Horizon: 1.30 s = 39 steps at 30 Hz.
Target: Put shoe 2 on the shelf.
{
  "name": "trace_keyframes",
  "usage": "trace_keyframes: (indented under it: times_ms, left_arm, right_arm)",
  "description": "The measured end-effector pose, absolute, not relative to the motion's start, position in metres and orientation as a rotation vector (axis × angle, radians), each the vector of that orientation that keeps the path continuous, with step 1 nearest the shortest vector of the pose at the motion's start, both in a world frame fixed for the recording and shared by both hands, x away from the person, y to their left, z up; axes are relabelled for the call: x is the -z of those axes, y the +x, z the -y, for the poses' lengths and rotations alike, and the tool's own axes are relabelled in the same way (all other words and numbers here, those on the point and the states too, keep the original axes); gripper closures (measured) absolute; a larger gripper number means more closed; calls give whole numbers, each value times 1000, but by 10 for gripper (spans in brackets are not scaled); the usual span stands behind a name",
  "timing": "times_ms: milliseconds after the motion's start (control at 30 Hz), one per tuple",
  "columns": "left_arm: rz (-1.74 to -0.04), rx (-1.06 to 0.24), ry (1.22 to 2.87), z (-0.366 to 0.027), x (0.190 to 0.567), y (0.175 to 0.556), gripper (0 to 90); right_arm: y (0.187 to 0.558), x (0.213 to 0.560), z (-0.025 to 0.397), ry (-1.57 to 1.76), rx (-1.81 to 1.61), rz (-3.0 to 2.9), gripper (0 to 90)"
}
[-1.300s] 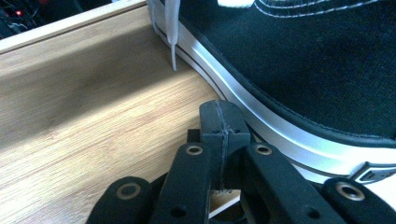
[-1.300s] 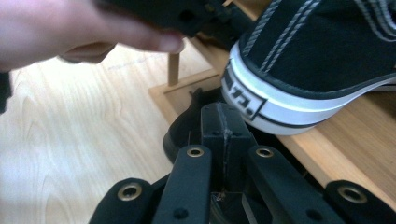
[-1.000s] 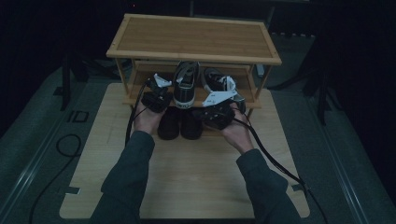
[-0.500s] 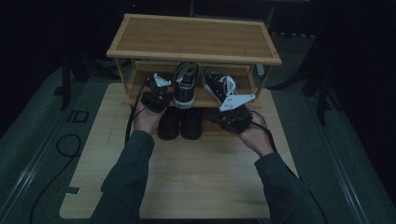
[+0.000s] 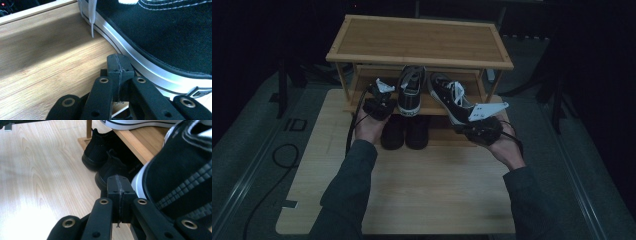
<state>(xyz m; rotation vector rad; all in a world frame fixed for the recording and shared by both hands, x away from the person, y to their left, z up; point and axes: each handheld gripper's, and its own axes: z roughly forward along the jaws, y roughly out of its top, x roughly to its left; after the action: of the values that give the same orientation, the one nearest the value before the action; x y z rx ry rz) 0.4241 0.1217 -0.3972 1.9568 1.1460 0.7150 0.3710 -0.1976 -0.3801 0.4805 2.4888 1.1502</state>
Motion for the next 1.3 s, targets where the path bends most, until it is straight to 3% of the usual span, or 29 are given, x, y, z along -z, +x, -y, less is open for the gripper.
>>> trace_keyframes:
  times_ms: [1300]
  left_arm:
    - [-1144, -712, 1959, -122, 397, 424, 900]
  right_arm:
    - [368, 380, 248, 564, -1172, -2454, 900]
